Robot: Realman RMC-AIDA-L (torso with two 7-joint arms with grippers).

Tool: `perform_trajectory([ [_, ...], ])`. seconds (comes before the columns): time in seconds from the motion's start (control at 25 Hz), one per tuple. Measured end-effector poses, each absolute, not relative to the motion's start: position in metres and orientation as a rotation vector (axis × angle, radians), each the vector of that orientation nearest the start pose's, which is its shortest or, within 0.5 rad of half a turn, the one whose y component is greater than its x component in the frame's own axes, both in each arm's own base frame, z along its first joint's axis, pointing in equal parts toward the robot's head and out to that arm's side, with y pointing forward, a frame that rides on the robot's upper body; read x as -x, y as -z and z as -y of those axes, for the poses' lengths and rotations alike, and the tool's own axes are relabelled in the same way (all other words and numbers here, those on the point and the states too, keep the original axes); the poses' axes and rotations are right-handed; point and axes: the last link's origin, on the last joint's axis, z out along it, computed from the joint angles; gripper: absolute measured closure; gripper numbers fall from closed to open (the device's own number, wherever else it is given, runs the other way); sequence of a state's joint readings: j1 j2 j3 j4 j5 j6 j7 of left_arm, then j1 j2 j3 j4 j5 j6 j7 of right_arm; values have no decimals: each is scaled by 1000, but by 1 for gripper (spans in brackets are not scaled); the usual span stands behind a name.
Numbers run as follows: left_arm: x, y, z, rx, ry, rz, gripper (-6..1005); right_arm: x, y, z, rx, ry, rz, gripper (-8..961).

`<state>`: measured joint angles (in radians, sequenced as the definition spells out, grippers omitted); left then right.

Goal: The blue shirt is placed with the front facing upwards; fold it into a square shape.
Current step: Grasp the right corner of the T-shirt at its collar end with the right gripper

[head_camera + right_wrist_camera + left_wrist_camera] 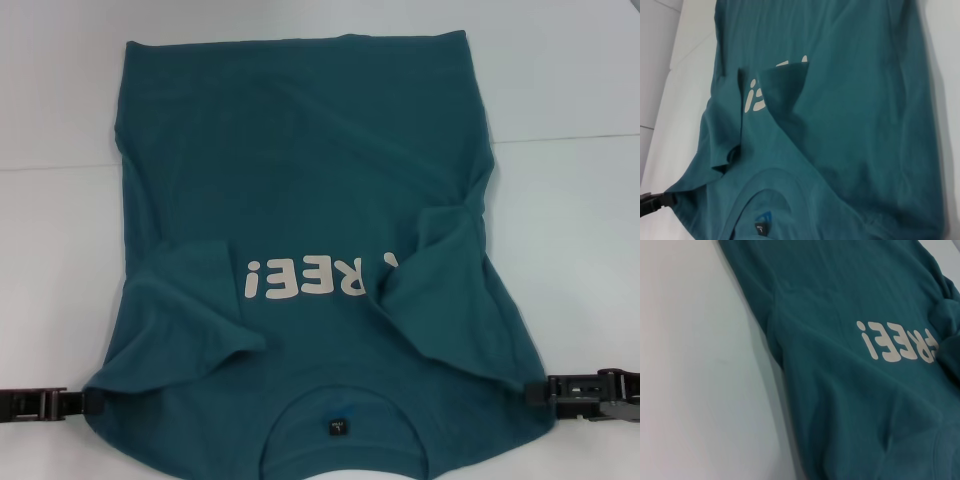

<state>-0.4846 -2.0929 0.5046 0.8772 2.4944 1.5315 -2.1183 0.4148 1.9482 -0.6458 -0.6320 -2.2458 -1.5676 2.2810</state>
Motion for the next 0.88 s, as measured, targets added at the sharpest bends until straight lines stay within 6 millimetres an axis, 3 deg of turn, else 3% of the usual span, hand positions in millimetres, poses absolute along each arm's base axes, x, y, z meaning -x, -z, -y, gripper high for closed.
perform_trajectory([
  [0.48, 331, -34, -313, 2303, 246, 1593, 980, -335, -35, -298, 2238, -483, -1944, 68],
  [0.88, 329, -30, -315, 2312, 248, 1595, 981, -350, -46, -283, 2188, -482, -1986, 71],
])
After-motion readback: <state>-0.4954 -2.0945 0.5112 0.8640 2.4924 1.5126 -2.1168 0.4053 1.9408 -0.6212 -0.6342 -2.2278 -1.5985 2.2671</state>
